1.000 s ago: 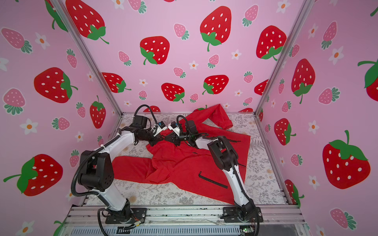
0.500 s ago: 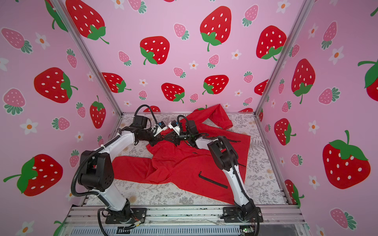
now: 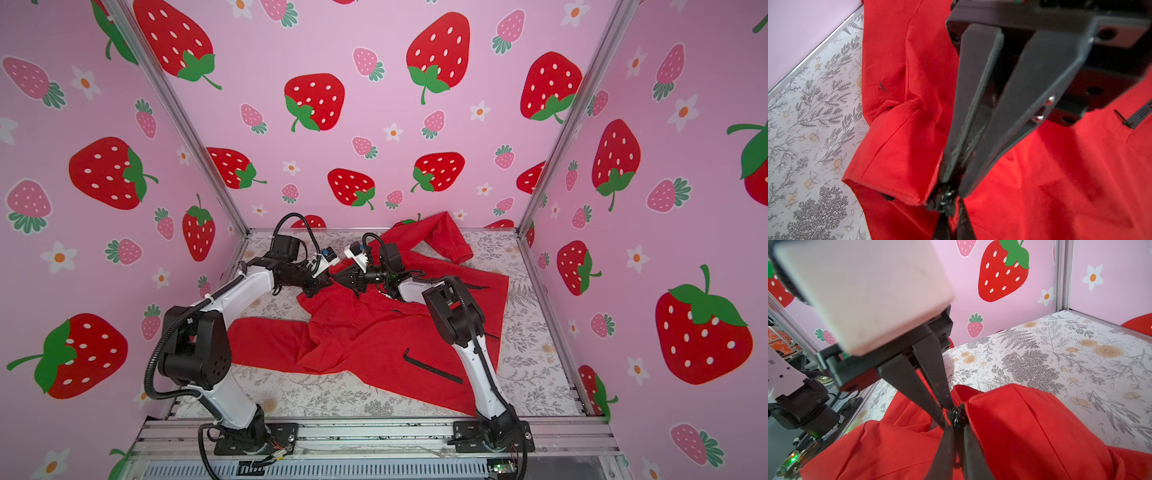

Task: Unzip the jacket
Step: Unzip the zipper on the jacket.

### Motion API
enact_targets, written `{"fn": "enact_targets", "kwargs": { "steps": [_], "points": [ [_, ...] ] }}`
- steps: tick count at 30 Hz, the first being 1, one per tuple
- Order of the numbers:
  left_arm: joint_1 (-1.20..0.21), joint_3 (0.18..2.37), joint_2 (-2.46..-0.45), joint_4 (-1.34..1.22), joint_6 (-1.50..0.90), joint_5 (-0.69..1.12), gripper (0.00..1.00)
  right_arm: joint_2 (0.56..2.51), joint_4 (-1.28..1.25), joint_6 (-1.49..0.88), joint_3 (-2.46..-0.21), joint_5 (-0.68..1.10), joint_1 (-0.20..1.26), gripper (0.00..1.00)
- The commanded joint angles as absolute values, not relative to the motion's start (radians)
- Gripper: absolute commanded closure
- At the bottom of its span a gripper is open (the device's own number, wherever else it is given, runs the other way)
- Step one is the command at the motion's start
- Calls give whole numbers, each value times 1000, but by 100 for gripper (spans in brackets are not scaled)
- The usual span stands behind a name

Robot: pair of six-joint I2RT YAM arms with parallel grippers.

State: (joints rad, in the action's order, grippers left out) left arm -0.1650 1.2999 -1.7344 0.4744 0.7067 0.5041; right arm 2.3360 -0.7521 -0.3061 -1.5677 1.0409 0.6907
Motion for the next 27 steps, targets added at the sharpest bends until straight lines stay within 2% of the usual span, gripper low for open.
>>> {"fn": "enact_targets", "kwargs": {
  "steps": [1, 8, 11, 13, 20, 24, 27],
  "points": [
    [-173, 1313, -1720, 472, 720, 518, 100, 2323, -802, -311, -1563, 1092, 699, 89],
    [-173, 1315, -1718, 474, 721, 516, 100, 2324, -801, -307, -1566, 1094, 700, 92],
    [-173, 1313, -1717, 471, 720, 517, 100, 2322, -797, -302, -1559, 1082, 700, 79],
    [-174, 1313, -1715, 472, 721, 518, 100, 2317, -789, -290, -1554, 1073, 700, 74],
    [-173, 1298, -1700, 454, 729, 543, 100, 2317, -709, -233, -1569, 1053, 700, 67],
    [-173, 1298, -1701, 456, 729, 543, 100, 2322, -699, -226, -1578, 1058, 701, 66],
    [-173, 1298, -1703, 457, 730, 540, 100, 2321, -699, -223, -1579, 1063, 700, 72]
  ]
}}
